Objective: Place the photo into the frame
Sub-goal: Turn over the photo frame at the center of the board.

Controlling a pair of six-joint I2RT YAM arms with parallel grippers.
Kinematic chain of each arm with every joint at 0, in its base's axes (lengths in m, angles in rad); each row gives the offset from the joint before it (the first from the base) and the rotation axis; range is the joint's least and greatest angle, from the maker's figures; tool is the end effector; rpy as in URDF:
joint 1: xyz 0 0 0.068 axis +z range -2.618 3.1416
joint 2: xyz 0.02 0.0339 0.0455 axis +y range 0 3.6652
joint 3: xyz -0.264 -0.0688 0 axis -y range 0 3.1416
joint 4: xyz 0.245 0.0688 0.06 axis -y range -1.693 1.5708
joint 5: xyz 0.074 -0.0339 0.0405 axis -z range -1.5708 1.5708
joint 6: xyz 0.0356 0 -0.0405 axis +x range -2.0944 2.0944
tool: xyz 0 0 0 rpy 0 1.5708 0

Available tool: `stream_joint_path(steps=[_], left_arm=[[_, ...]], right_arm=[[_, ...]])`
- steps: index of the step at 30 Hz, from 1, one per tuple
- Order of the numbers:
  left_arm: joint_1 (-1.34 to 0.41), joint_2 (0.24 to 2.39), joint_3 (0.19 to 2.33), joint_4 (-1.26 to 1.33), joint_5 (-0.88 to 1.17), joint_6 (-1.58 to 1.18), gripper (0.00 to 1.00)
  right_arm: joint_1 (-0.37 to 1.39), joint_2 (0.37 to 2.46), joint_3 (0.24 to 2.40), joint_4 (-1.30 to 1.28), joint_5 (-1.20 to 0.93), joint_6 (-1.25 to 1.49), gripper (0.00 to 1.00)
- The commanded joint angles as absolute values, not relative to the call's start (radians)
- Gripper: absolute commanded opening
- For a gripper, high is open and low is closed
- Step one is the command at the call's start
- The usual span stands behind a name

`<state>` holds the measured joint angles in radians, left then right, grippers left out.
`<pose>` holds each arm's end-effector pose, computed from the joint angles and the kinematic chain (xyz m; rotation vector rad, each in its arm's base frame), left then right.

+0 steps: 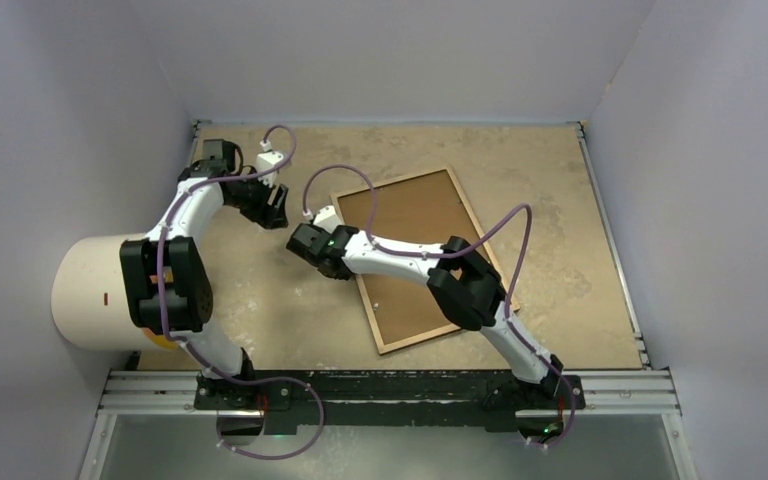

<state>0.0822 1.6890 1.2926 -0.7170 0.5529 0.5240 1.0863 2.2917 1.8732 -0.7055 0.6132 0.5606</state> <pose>0.3467 0.0098 0.2428 0.7097 2.4058 -0.5038 0.2450 0.4215 0.1741 -0.4564 2.3597 -0.1164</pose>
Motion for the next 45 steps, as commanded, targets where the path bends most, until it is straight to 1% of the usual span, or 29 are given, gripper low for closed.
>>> stream_joint_path(steps=[1, 2, 4, 5, 7, 12, 14, 15, 16, 18, 20, 24, 29, 33, 36, 41, 45], left_arm=[[0.087, 1.645, 1.272, -0.700, 0.562, 0.533, 0.61], [0.087, 1.642, 1.270, -0.701, 0.564, 0.537, 0.61], [0.087, 1.636, 1.266, -0.701, 0.566, 0.541, 0.61], [0.087, 1.635, 1.266, -0.701, 0.568, 0.543, 0.61], [0.087, 1.635, 1.268, -0.701, 0.570, 0.542, 0.62], [0.087, 1.637, 1.272, -0.703, 0.578, 0.540, 0.62], [0.087, 1.636, 1.272, -0.703, 0.578, 0.539, 0.62], [0.087, 1.635, 1.271, -0.703, 0.578, 0.541, 0.62], [0.086, 1.635, 1.269, -0.701, 0.577, 0.541, 0.62], [0.087, 1.635, 1.266, -0.701, 0.577, 0.541, 0.62], [0.087, 1.637, 1.263, -0.701, 0.577, 0.541, 0.62], [0.087, 1.639, 1.242, -0.692, 0.588, 0.541, 0.62], [0.087, 1.648, 1.207, -0.682, 0.643, 0.536, 0.63], [0.087, 1.620, 1.235, -0.700, 0.684, 0.490, 0.62], [0.089, 1.587, 1.282, -0.717, 0.691, 0.454, 0.61], [0.101, 1.529, 1.381, -0.749, 0.693, 0.398, 0.59], [0.101, 1.513, 1.487, -0.800, 0.733, 0.366, 0.59]], right_arm=[[1.090, 2.334, 1.946, -0.730, 0.639, 0.575, 0.10], [1.090, 2.340, 1.950, -0.743, 0.633, 0.581, 0.13], [1.089, 2.346, 1.949, -0.765, 0.627, 0.614, 0.26], [1.090, 2.345, 1.943, -0.770, 0.620, 0.620, 0.30], [1.089, 2.341, 1.927, -0.764, 0.618, 0.621, 0.32], [1.090, 2.345, 1.910, -0.750, 0.616, 0.624, 0.31], [1.090, 2.351, 1.908, -0.749, 0.614, 0.624, 0.29], [1.090, 2.351, 1.908, -0.746, 0.612, 0.624, 0.26], [1.090, 2.352, 1.909, -0.743, 0.612, 0.624, 0.22], [1.090, 2.350, 1.916, -0.744, 0.615, 0.621, 0.10], [1.090, 2.345, 1.942, -0.759, 0.622, 0.620, 0.01], [1.090, 2.293, 2.010, -0.776, 0.617, 0.628, 0.00], [1.085, 2.182, 2.132, -0.763, 0.511, 0.644, 0.00], [1.047, 2.098, 2.185, -0.718, 0.399, 0.690, 0.00], [1.006, 2.036, 2.168, -0.653, 0.302, 0.743, 0.00], [0.909, 1.932, 2.073, -0.494, 0.052, 0.861, 0.00], [0.840, 1.892, 2.064, -0.411, -0.100, 0.950, 0.00]])
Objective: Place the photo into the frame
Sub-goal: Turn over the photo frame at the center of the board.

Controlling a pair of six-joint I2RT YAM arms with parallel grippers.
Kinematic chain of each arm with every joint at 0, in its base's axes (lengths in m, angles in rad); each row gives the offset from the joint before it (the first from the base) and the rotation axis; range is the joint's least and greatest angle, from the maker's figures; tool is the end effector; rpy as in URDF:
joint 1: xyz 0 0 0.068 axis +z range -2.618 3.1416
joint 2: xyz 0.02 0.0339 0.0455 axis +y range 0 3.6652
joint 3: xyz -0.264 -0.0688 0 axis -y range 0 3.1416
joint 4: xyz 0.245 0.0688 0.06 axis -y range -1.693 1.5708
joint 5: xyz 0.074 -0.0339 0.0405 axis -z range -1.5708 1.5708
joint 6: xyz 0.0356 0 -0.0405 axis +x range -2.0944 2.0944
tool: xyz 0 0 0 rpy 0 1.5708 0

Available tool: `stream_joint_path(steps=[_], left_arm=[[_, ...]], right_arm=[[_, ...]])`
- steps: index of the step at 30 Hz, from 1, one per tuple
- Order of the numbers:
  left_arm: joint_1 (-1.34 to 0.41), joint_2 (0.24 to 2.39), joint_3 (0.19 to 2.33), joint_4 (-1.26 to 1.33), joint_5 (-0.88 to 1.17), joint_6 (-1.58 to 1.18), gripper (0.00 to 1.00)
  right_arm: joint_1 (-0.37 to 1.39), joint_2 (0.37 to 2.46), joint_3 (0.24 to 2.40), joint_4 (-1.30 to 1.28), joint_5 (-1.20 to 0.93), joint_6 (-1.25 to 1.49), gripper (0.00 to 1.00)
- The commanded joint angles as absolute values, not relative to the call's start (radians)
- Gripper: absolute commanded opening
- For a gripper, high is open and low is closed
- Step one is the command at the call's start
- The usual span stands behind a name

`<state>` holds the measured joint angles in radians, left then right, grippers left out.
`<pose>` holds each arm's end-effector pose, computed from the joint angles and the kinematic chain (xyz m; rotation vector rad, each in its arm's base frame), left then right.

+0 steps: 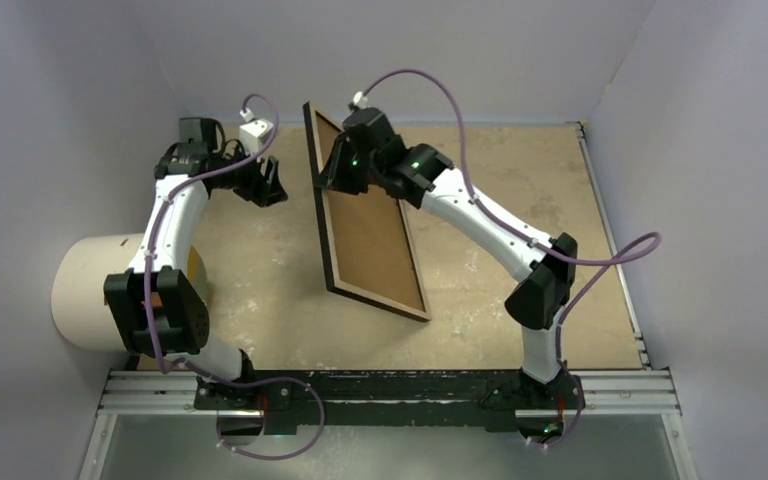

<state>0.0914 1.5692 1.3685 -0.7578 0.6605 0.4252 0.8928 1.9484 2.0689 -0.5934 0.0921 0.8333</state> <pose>0.3309 0.0084 0.3039 0.6364 2.2568 -0.5844 0.2853 0.3490 0.3981 -0.0034 2.1886 0.9512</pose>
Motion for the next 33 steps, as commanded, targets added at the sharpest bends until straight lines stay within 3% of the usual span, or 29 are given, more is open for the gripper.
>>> stream_joint_path(steps=[1, 11, 24, 33], left_arm=[[0.101, 1.514, 1.512, -0.810, 0.746, 0.356, 0.59], [0.009, 1.525, 1.597, -0.758, 0.709, 0.279, 0.57], [-0.088, 1.544, 1.673, -0.703, 0.632, 0.208, 0.54], [-0.200, 1.595, 1.716, -0.706, 0.545, 0.230, 0.53]], right_arm=[[0.826, 1.884, 2.061, -0.389, -0.135, 0.970, 0.00], [0.709, 1.737, 1.774, 0.008, -0.420, 1.232, 0.00], [0.702, 1.716, 1.754, 0.182, -0.485, 1.351, 0.00], [0.634, 1.594, 1.413, 0.331, -0.540, 1.423, 0.02]])
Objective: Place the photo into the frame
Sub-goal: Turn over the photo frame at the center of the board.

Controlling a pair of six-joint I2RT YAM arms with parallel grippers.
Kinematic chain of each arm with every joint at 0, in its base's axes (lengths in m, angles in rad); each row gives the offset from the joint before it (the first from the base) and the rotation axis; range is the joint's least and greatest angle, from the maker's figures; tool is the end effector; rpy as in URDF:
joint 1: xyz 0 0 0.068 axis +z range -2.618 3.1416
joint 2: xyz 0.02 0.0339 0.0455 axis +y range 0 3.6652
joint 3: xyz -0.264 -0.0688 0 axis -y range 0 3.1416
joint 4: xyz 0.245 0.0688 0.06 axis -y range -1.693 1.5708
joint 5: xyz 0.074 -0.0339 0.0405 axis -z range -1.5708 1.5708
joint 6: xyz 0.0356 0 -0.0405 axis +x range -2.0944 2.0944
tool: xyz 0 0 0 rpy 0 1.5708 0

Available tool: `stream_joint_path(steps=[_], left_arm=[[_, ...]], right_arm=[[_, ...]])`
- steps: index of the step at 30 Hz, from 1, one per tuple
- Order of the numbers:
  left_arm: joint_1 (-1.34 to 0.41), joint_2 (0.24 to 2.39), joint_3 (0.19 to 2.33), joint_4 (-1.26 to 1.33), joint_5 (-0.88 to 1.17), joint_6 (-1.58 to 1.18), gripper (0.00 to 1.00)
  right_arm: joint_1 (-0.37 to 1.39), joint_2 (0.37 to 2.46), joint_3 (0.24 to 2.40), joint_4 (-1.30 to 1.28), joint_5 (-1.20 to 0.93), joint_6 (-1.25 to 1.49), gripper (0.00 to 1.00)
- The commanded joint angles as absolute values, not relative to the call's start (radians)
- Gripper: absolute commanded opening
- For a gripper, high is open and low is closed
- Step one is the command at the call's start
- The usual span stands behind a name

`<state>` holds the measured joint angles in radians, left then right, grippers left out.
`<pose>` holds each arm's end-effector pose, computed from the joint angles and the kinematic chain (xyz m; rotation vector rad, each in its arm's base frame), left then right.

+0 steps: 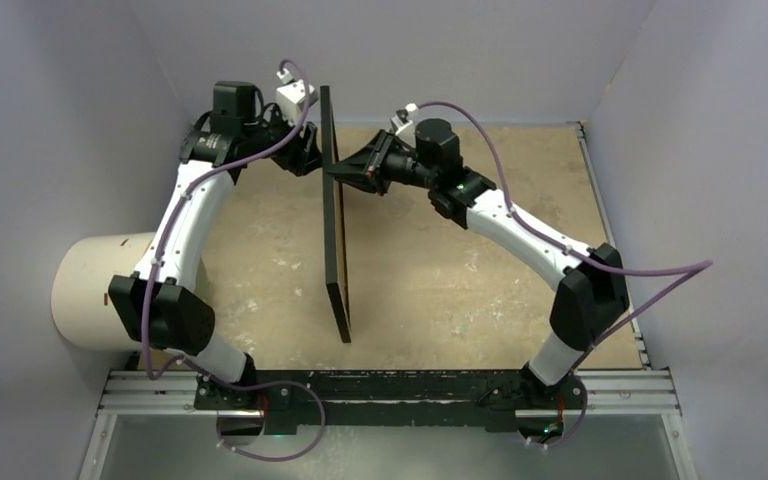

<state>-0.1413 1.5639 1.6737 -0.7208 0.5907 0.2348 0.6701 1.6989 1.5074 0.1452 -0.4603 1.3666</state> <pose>0.3338 -0.0675 0.4046 0.7176 1.9962 -0.5858 0.3127 0.2679 0.3827 0.2561 1.9875 1.8298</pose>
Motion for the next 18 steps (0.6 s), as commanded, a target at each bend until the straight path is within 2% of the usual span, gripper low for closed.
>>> stream_joint_path(steps=[1, 7, 11, 14, 18], left_arm=[[-0.215, 1.603, 1.722, -0.709, 0.531, 0.233, 0.53], [-0.288, 1.634, 1.761, -0.729, 0.446, 0.270, 0.52], [-0.300, 1.647, 1.749, -0.739, 0.433, 0.286, 0.51], [-0.301, 1.641, 1.679, -0.709, 0.409, 0.311, 0.51], [-0.293, 1.633, 1.485, -0.629, 0.257, 0.415, 0.51]], right_arm=[[0.621, 1.579, 1.376, 0.333, -0.544, 1.422, 0.08], [0.521, 1.472, 1.285, 0.169, -0.555, 1.288, 0.59], [0.465, 1.407, 1.262, 0.053, -0.557, 1.193, 0.84], [0.434, 1.380, 1.244, -0.011, -0.570, 1.147, 0.88], [0.378, 1.344, 1.223, -0.148, -0.557, 1.048, 0.89]])
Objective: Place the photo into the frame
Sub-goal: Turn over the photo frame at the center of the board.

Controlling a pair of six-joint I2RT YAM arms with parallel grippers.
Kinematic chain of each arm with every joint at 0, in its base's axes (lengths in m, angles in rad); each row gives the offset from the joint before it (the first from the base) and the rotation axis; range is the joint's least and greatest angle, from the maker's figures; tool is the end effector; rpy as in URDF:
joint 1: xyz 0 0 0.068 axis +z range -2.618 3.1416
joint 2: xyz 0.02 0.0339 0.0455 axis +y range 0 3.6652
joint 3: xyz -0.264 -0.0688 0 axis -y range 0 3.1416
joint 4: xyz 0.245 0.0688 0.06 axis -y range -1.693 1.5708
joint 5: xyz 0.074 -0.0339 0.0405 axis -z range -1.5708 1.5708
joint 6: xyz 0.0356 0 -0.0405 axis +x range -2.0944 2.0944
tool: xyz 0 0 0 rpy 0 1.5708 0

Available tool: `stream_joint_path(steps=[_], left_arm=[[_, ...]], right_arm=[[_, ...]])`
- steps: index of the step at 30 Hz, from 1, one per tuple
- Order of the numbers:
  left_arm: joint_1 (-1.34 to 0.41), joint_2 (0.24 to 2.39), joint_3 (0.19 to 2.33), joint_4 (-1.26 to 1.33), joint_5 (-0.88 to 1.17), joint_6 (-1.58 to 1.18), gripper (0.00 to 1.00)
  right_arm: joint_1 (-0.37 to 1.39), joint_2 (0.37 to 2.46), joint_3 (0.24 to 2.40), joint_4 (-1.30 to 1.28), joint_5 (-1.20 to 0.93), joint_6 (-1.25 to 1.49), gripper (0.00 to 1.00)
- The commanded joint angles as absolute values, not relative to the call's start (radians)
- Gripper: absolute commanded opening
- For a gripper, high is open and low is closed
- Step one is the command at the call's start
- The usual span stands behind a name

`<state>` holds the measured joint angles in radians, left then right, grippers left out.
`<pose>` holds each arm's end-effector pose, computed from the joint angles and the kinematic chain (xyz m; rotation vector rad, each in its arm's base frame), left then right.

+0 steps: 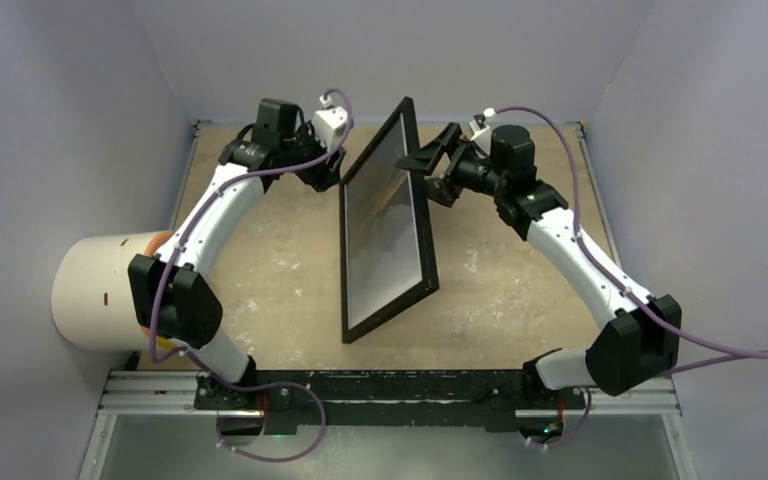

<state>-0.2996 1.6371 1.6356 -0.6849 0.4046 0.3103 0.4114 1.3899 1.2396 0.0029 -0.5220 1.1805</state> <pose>0.3447 -0.1212 0.3689 0.8718 2.0520 -0.4495 0.2930 0.1472 0.3804 0.3135 1.9662 1.5583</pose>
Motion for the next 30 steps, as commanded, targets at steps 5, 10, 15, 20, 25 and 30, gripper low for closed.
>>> stream_joint_path(steps=[5, 10, 15, 20, 25, 30], left_arm=[[-0.242, 1.712, 1.241, -0.475, 0.109, 0.504, 0.50], [-0.234, 1.792, 1.143, -0.397, 0.119, 0.507, 0.49], [-0.236, 1.837, 1.124, -0.387, 0.159, 0.502, 0.50], [-0.237, 1.837, 1.089, -0.384, 0.252, 0.494, 0.51], [-0.251, 1.837, 1.066, -0.423, 0.336, 0.498, 0.52], [-0.255, 1.826, 1.047, -0.439, 0.356, 0.513, 0.52]], right_arm=[[0.335, 1.329, 1.195, -0.300, -0.518, 0.920, 0.88], [0.298, 1.304, 1.088, -0.265, -0.529, 0.921, 0.85], [0.279, 1.293, 1.024, -0.242, -0.524, 0.919, 0.84], [0.250, 1.304, 0.954, -0.212, -0.527, 0.903, 0.83], [0.219, 1.359, 0.898, -0.175, -0.529, 0.871, 0.84], [0.212, 1.449, 0.888, -0.149, -0.522, 0.836, 0.84]])
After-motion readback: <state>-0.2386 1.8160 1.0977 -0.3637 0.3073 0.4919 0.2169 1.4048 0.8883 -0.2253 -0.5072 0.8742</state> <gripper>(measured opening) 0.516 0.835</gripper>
